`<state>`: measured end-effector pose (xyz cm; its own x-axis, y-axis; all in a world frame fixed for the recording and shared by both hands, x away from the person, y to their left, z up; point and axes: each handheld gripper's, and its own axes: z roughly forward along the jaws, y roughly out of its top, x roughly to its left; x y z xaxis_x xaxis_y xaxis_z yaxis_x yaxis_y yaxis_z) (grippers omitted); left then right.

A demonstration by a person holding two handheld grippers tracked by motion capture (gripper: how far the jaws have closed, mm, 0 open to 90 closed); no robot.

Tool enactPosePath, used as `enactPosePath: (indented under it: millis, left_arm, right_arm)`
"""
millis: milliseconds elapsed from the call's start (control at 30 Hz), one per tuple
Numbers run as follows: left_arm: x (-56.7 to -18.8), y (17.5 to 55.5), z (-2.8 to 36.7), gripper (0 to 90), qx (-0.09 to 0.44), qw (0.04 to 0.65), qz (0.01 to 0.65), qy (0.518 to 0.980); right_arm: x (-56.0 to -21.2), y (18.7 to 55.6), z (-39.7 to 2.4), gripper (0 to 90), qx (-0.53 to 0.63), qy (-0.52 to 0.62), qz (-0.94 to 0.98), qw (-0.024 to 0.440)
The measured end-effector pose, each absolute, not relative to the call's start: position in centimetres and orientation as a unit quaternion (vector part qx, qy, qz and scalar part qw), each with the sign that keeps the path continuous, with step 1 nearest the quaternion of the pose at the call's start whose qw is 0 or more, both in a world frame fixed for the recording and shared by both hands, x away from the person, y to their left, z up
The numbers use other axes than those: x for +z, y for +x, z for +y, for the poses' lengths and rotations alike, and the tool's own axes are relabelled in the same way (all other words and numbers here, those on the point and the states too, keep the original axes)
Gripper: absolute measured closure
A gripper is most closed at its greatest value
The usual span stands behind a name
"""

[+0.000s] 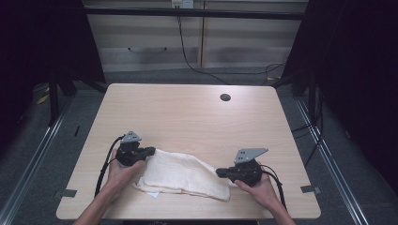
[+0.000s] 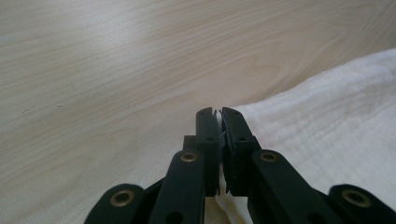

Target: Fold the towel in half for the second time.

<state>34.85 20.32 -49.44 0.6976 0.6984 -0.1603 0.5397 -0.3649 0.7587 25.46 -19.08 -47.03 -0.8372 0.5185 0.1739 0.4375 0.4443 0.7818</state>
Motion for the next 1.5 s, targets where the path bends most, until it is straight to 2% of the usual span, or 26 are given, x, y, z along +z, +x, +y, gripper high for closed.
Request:
enactPosePath:
  millis: [233,400,700,933,1200,1333,1500]
  left_arm:
    - [-49.1,34.9,20.1,86.5,0.101,0.421,0.377,0.819]
    - [-48.8,35.0,20.1,86.4,0.098,0.437,0.372,0.813]
    - [-46.0,34.8,19.2,86.3,0.114,0.49,0.342,0.794]
    - [-43.9,33.5,17.5,86.3,0.128,0.506,0.287,0.803]
    - [-43.8,30.7,17.2,86.2,0.127,0.494,0.237,0.826]
    - [-44.7,29.0,17.5,86.2,0.121,0.462,0.213,0.853]
    - [-45.9,28.5,19.0,86.2,0.107,0.449,0.217,0.86]
  right_arm:
    - [-49.0,24.7,-18.0,88.8,0.42,0.275,0.865,0.002]
    - [-49.9,25.1,-17.6,88.9,0.398,0.278,0.874,-0.012]
    - [-49.6,27.3,-18.1,89.2,0.372,0.313,0.873,0.026]
    - [-49.4,29.0,-18.5,89.5,0.352,0.338,0.872,0.047]
    - [-49.4,29.6,-18.7,89.7,0.348,0.369,0.86,0.056]
    - [-49.5,29.5,-18.8,89.8,0.354,0.37,0.857,0.059]
    - [-49.4,29.2,-18.8,89.8,0.347,0.37,0.859,0.075]
